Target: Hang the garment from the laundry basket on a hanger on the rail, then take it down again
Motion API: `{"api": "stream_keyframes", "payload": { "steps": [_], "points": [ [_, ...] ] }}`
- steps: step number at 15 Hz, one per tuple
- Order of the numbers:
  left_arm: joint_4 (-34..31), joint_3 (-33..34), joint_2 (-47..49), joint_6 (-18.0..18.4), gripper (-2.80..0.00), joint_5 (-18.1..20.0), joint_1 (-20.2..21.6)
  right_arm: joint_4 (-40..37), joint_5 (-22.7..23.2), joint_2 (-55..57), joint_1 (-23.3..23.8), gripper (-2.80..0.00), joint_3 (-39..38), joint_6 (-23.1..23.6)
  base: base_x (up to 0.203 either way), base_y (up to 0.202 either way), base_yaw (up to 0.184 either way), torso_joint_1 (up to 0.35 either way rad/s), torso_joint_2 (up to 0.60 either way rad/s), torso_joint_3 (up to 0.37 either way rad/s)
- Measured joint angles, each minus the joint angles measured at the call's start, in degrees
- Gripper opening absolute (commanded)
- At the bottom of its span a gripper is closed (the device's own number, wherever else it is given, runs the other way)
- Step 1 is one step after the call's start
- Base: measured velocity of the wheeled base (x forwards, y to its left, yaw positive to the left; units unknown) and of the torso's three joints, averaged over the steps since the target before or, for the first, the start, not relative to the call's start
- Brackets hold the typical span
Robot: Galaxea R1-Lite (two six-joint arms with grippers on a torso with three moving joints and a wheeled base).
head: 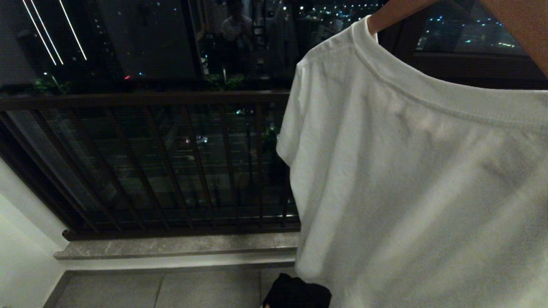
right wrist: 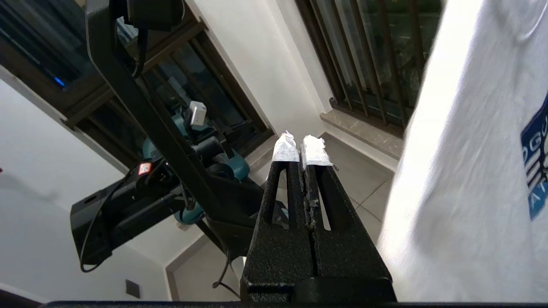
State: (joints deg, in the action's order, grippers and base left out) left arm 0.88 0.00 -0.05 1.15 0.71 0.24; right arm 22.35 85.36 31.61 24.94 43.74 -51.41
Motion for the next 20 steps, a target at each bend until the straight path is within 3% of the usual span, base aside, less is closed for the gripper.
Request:
{"api": "stream_keyframes", "payload": {
  "steps": [4,8,10,12,15,17,20],
  "points": [
    [0.0,0.0,0.0,0.0,-2.8,0.0,0.0,-0.1,-3.0,0.0,-1.2,-2.8,-0.1,0.1,0.0,0.0,0.0,0.0,0.0,0.0],
    [0.0,0.0,0.0,0.0,-2.8,0.0,0.0,-0.5,-19.2,-0.9,-8.8,-2.8,-1.9,0.5,0.0,0.0,0.0,0.0,0.0,0.0],
    [0.0,0.0,0.0,0.0,-2.8,0.0,0.0,-2.5,-27.8,-1.6,-12.3,-2.8,-3.9,3.2,0.0,0.0,0.0,0.0,0.0,0.0],
    [0.0,0.0,0.0,0.0,-2.8,0.0,0.0,-8.7,-36.3,-2.6,-16.6,-2.8,-5.0,10.1,0.0,0.0,0.0,0.0,0.0,0.0],
    [0.0,0.0,0.0,0.0,-2.8,0.0,0.0,-20.3,-54.4,-5.9,-22.0,-2.8,-5.5,24.6,0.0,0.0,0.0,0.0,0.0,0.0],
    [0.0,0.0,0.0,0.0,-2.8,0.0,0.0,-27.3,-66.5,-9.9,-23.2,-2.8,-6.5,33.4,0.0,0.0,0.0,0.0,0.0,0.0],
    [0.0,0.0,0.0,0.0,-2.8,0.0,0.0,-32.0,-80.8,-17.0,-23.9,-2.8,-12.1,44.6,0.0,0.0,0.0,0.0,0.0,0.0]
  ]
}}
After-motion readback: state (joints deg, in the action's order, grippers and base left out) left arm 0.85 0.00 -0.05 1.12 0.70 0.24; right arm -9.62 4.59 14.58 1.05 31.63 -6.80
